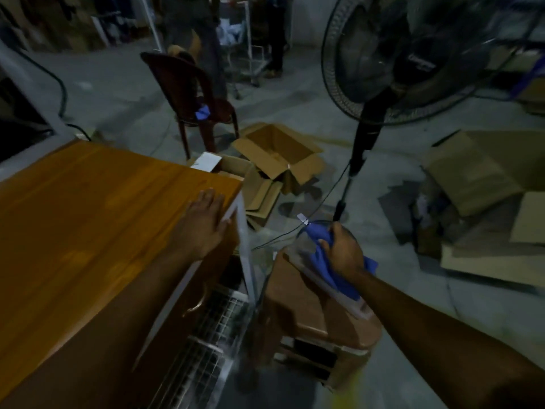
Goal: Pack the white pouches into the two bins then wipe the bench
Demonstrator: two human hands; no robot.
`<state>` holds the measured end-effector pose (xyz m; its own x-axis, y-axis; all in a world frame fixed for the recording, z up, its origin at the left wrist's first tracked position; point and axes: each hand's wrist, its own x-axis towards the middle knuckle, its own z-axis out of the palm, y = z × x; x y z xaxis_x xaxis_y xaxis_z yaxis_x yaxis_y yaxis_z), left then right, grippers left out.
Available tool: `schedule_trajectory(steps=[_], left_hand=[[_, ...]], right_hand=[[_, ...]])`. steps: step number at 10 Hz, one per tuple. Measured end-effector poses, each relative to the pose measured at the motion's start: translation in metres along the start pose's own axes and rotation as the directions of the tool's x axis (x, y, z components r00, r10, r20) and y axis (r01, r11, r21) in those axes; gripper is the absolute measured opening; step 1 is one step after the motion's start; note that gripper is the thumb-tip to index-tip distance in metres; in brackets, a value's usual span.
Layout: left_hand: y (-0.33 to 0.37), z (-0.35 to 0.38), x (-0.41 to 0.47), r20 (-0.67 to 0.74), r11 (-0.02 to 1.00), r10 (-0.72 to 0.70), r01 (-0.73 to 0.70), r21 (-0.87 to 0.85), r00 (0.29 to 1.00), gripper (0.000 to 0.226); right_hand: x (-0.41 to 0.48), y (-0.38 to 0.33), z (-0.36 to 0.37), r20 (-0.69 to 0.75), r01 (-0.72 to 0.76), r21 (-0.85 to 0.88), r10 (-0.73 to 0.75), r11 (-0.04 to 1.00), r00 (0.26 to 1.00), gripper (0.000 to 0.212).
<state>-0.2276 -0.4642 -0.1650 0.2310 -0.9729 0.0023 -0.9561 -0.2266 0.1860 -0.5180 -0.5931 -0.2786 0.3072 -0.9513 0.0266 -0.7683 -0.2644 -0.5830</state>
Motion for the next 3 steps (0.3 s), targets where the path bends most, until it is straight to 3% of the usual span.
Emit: schedule_trajectory(steps=[3], left_hand=[[-0.009,0.018,0.021,-0.143,0.999,0.038,-0.038,0.002,0.989,0.058]], right_hand=[[0.037,0.071,0.072,0.226,-0.017,-0.104,0.040,0.994,0.973,0.014]])
